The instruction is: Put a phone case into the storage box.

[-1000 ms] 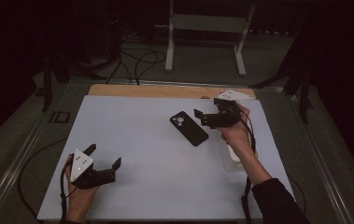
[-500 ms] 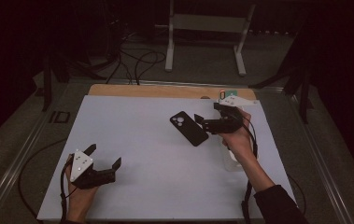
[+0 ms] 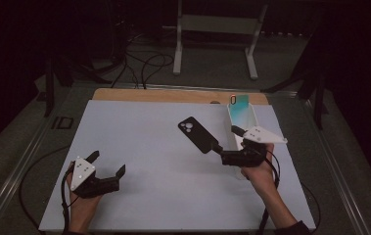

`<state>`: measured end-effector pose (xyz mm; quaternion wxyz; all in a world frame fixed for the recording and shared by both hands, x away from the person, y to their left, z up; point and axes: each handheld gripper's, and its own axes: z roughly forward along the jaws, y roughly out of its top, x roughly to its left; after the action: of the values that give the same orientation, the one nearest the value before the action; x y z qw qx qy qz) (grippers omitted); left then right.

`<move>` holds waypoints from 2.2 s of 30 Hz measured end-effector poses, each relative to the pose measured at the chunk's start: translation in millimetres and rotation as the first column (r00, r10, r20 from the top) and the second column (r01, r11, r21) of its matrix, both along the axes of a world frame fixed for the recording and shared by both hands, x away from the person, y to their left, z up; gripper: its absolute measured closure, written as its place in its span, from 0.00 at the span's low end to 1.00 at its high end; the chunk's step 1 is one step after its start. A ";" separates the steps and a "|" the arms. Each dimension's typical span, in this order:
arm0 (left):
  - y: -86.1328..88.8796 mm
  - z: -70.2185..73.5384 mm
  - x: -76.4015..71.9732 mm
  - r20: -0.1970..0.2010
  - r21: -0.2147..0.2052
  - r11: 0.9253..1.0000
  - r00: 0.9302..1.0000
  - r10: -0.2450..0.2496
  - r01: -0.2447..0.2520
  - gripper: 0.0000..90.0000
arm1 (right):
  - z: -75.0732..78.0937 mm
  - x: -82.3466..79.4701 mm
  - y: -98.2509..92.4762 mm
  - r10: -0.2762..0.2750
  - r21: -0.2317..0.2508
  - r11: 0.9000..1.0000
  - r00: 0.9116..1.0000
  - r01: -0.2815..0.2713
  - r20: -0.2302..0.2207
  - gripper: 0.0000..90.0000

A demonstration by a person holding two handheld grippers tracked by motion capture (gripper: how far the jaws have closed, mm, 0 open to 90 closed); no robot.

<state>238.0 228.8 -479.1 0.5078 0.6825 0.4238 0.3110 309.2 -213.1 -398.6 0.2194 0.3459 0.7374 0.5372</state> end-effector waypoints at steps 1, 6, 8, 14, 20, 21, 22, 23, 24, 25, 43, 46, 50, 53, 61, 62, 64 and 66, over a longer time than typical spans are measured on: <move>0.0 0.0 0.0 0.000 0.000 1.000 1.000 0.000 0.000 0.01 | 0.0 0.0 0.0 0.000 0.000 1.000 1.000 0.000 0.000 0.09; 4.0 6.3 -4.1 0.008 -0.006 1.000 1.000 -0.015 0.015 0.01 | -25.8 -37.2 -24.1 -0.004 0.057 0.998 0.999 0.002 0.037 0.09; 5.8 7.7 -5.9 0.012 -0.006 1.000 1.000 -0.016 0.016 0.01 | -32.0 -44.3 -28.5 -0.009 0.059 0.998 0.999 0.006 0.042 0.09; 12.2 8.4 -9.1 0.014 -0.013 1.000 1.000 -0.002 0.002 0.01 | -43.8 -54.1 -38.9 -0.023 0.043 0.999 0.998 0.021 0.054 0.09; 12.4 7.7 -9.1 0.011 -0.011 1.000 1.000 -0.001 0.001 0.01 | -39.9 -49.9 -39.7 -0.030 0.046 0.999 0.999 0.029 0.021 0.09; 12.2 7.5 -9.0 0.009 -0.006 1.000 1.000 -0.004 0.004 0.01 | -38.7 -48.3 -39.1 -0.026 0.039 0.999 1.000 0.025 0.015 0.09; 11.8 7.2 -8.9 0.008 -0.005 1.000 1.000 -0.004 0.004 0.01 | -37.2 -46.7 -38.3 -0.027 0.035 0.999 1.000 0.027 0.005 0.09; 11.4 6.9 -8.8 0.008 -0.005 1.000 1.000 -0.004 0.005 0.01 | -35.5 -44.5 -37.4 -0.028 0.030 0.999 1.000 0.028 -0.002 0.09; 11.4 6.8 -8.7 0.007 -0.003 1.000 1.000 -0.006 0.006 0.01 | -33.6 -42.0 -36.4 -0.023 0.023 0.999 1.000 0.023 -0.015 0.09; 11.4 6.6 -8.5 0.006 -0.004 1.000 1.000 -0.006 0.006 0.01 | -31.6 -39.0 -34.9 -0.020 0.018 1.000 0.999 0.021 -0.030 0.09; 11.3 2.8 -6.1 -0.015 0.002 1.000 1.000 -0.010 0.010 0.01 | 0.9 19.2 1.2 0.028 -0.114 0.993 0.990 -0.044 -0.140 0.08; 11.3 2.8 -6.0 -0.015 0.001 1.000 1.000 -0.011 0.011 0.01 | 3.0 29.5 7.4 0.022 -0.147 0.988 0.987 -0.046 -0.159 0.08; 11.0 2.3 -5.7 -0.019 0.007 1.000 1.000 -0.010 0.011 0.01 | 1.2 46.2 12.6 0.016 -0.178 0.983 0.981 -0.051 -0.195 0.08; 10.7 1.9 -5.5 -0.020 0.006 1.000 1.000 -0.011 0.011 0.01 | 0.1 54.8 16.4 0.014 -0.199 0.978 0.978 -0.057 -0.210 0.08; 10.9 1.1 -5.0 -0.024 0.005 1.000 1.000 -0.012 0.012 0.01 | -7.1 78.7 33.8 0.002 -0.287 0.954 0.961 -0.085 -0.276 0.08; 10.9 1.1 -5.0 -0.024 0.005 1.000 1.000 -0.012 0.012 0.01 | -7.1 78.7 33.8 0.002 -0.287 0.954 0.961 -0.085 -0.276 0.08; 10.8 1.0 -5.1 -0.024 0.005 1.000 1.000 -0.013 0.013 0.01 | -11.0 87.7 39.3 -0.005 -0.307 0.947 0.955 -0.090 -0.297 0.08; 10.8 1.0 -5.1 -0.024 0.004 1.000 1.000 -0.013 0.013 0.01 | -13.8 93.6 42.6 -0.010 -0.321 0.942 0.949 -0.096 -0.314 0.08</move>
<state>232.9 239.6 -478.1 0.5032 0.6901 0.4246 0.3005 402.8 -170.5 -412.4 0.1435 0.3678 0.8500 0.3488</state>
